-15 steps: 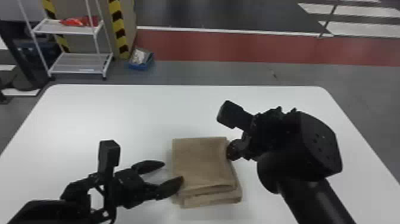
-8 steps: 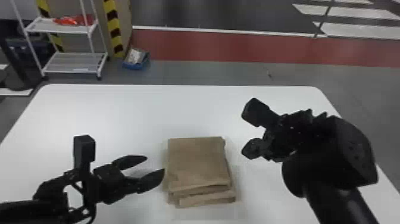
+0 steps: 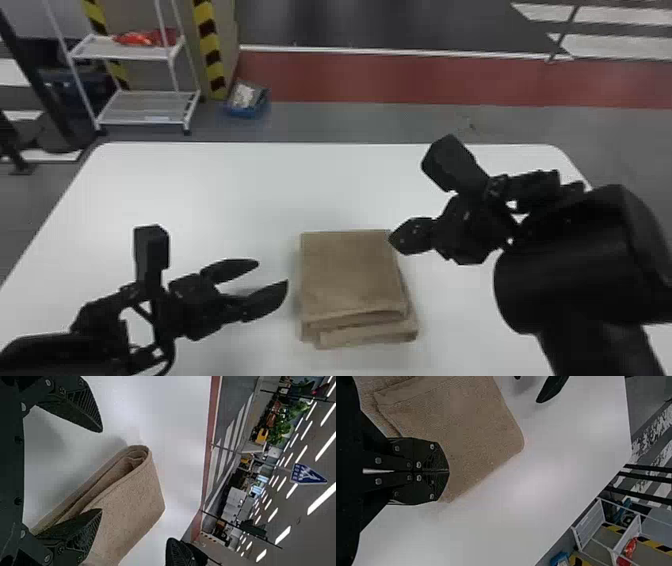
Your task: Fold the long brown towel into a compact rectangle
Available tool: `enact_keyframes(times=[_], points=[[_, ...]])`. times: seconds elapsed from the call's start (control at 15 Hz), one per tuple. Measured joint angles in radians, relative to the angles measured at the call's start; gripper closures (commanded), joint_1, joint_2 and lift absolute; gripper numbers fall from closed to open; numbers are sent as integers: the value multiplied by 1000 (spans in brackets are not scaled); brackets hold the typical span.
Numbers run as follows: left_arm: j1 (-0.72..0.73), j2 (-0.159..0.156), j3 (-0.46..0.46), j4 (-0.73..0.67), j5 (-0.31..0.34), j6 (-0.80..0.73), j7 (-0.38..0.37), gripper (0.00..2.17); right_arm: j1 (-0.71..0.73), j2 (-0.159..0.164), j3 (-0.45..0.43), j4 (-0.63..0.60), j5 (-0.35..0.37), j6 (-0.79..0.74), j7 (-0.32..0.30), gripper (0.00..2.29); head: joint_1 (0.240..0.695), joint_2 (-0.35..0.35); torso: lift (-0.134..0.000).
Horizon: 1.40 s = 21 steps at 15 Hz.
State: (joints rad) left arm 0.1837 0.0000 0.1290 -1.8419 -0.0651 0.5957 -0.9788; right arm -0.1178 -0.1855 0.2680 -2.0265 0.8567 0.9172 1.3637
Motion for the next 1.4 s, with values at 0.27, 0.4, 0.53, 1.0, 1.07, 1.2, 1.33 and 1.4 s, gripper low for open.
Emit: enact_keyframes(times=[0.27, 0.4, 0.53, 1.0, 1.07, 1.2, 1.33, 1.4], points=[[3, 0, 14, -3, 16, -4, 0, 201, -34, 40, 63, 135, 71, -31, -9, 1656, 695, 22, -124], [3, 0, 21, -3, 23, -10, 0, 201, -48, 39, 59, 171, 83, -38, -12, 1656, 695, 16, -124], [3, 0, 22, 2, 26, -16, 1, 201, -55, 38, 57, 205, 93, -44, -20, 1656, 695, 9, -124], [-6, 0, 30, 4, 30, -18, -1, 201, -55, 50, 4, 185, 46, -29, -77, 1639, 695, -4, -124], [-6, 0, 36, -5, 31, -9, -4, 201, -56, 56, -28, 139, 0, -1, -110, 1528, 695, -3, -124], [-1, 0, 64, -49, 57, 28, -6, 174, -37, 69, -118, 15, -162, 102, -259, 255, 695, -10, -124], [35, 0, 106, -123, 111, 52, 26, 124, 49, 95, -221, -100, -362, 180, -435, 6, 695, -14, -124], [65, 0, 124, -163, 140, 43, 63, 117, 109, 108, -268, -147, -458, 187, -523, 6, 695, -12, -124]])
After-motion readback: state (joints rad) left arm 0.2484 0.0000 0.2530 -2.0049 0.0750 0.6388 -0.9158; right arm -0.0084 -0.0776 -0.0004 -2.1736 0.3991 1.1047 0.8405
